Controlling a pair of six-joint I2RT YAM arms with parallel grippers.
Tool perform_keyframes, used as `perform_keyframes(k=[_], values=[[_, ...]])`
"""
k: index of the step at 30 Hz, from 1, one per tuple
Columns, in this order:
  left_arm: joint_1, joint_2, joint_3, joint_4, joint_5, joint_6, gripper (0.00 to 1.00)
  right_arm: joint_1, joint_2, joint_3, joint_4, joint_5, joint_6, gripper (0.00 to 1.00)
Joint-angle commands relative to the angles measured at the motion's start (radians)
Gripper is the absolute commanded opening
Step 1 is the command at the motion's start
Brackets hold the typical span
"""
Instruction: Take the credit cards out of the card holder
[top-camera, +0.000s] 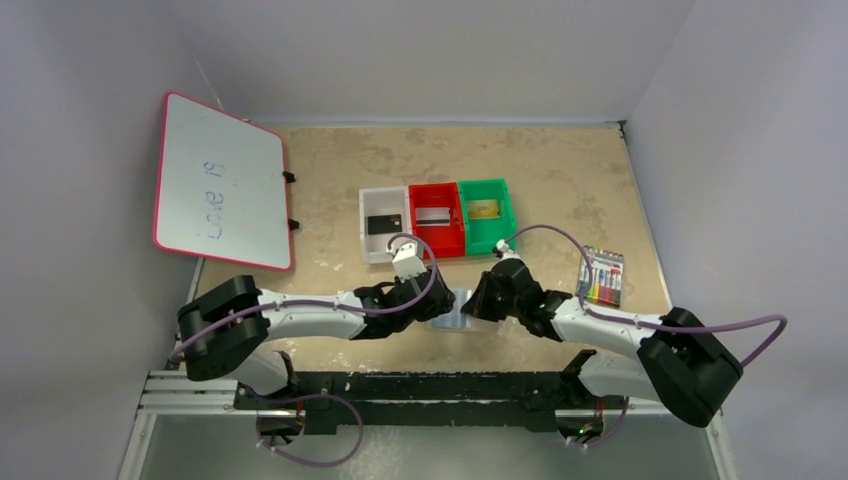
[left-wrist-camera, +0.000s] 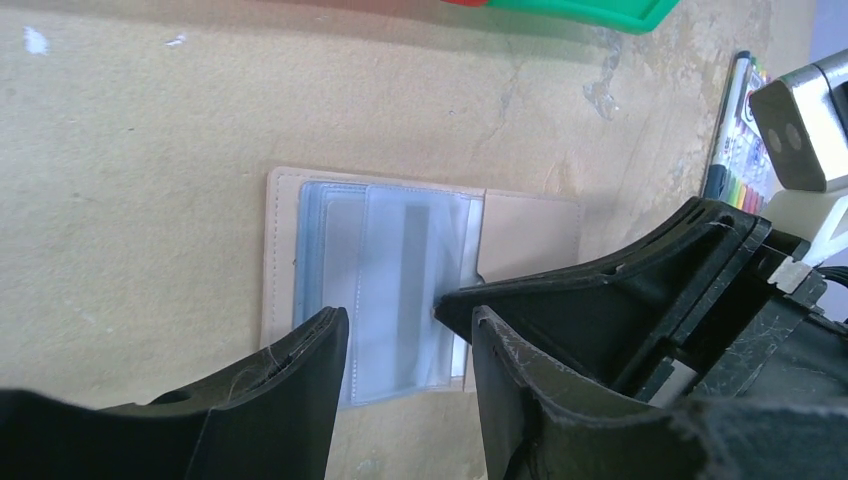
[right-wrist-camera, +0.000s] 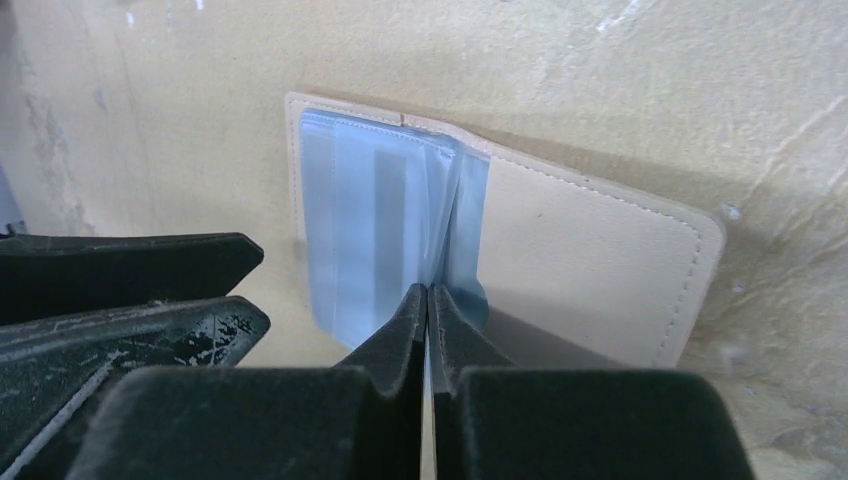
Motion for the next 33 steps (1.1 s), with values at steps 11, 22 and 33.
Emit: perform_keyframes(k=[11,22,33], values=[[-0.005,-0.149,-0.113,0.025,-0.049,-0.055,0.48,-0.008,0.090,-0.167,0.563,-0.234,0.169,0.00],[-0.005,-0.041,-0.120,0.138,0.042,-0.075,0.49,-0.012,0.140,-0.211,0.661,-0.230,0.209,0.00],[-0.012,-0.008,-0.072,-0.006,-0.034,-0.099,0.49,-0.014,0.134,-0.195,0.566,-0.200,0.198,0.00]])
